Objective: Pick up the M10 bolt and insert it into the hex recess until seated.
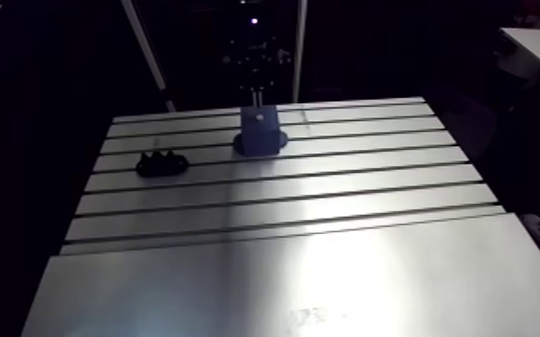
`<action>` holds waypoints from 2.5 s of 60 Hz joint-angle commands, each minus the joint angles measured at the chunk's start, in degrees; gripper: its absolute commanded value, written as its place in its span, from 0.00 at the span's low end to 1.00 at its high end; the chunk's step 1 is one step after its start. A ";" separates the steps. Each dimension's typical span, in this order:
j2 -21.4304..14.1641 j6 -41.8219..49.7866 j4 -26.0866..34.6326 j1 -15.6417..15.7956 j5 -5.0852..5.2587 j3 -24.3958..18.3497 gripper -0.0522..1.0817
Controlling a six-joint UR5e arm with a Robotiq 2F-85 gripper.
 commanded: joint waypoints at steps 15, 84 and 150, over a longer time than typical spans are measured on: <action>-5.58 1.03 15.35 1.05 -0.19 -6.83 0.05; -20.21 4.86 22.29 5.57 0.40 -6.65 0.05; -23.77 4.51 22.04 4.59 0.40 -3.64 0.05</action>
